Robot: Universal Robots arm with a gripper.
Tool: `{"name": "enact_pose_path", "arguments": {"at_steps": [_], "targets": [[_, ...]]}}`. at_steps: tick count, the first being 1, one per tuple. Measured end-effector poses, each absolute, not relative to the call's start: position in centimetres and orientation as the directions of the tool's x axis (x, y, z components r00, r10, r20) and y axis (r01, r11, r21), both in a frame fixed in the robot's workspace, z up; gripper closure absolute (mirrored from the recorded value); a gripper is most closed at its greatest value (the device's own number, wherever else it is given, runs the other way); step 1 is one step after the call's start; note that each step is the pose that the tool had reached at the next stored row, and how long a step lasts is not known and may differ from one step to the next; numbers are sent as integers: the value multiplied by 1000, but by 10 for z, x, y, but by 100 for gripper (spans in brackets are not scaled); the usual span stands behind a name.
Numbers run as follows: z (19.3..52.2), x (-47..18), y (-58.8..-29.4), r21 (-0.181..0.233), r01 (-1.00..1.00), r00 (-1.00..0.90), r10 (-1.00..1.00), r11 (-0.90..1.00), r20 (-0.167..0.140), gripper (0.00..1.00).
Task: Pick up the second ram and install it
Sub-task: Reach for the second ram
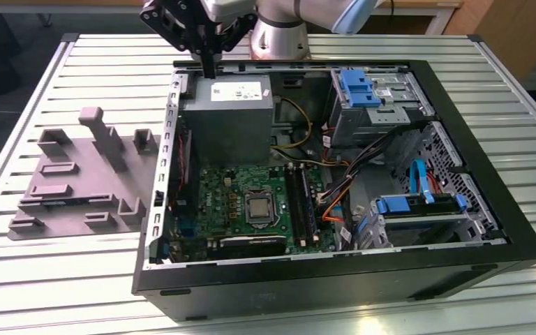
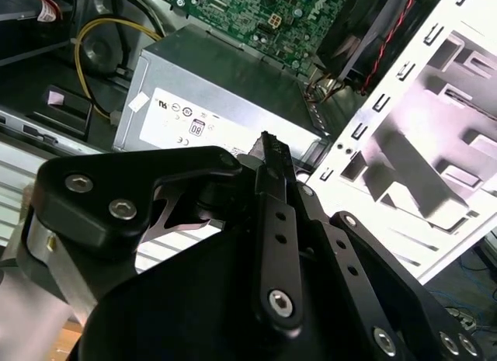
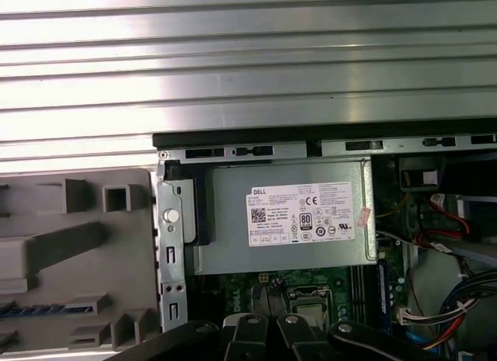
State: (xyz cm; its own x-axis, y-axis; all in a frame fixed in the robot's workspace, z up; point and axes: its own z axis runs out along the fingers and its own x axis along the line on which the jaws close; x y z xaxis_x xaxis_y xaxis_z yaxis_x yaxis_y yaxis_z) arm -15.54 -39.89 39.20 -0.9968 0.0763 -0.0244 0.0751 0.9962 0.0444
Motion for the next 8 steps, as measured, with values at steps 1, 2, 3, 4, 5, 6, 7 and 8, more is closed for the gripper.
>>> {"name": "enact_pose_path", "arguments": {"at_steps": [1, 2, 3, 4, 5, 6, 7, 8], "targets": [[392, -156, -399, 44, 75, -997, 76, 996, -24, 89], [392, -156, -399, 44, 75, -997, 76, 996, -24, 89], [392, -156, -399, 44, 75, -997, 76, 996, -24, 89], [392, -157, -399, 44, 75, -997, 76, 996, -24, 89], [392, -157, -399, 44, 75, -997, 76, 996, -24, 89], [392, -157, -399, 44, 75, -997, 76, 996, -24, 89], [392, -157, -399, 44, 75, -997, 76, 996, -24, 89], [392, -158, -399, 44, 75, -997, 76, 996, -24, 89]]}}
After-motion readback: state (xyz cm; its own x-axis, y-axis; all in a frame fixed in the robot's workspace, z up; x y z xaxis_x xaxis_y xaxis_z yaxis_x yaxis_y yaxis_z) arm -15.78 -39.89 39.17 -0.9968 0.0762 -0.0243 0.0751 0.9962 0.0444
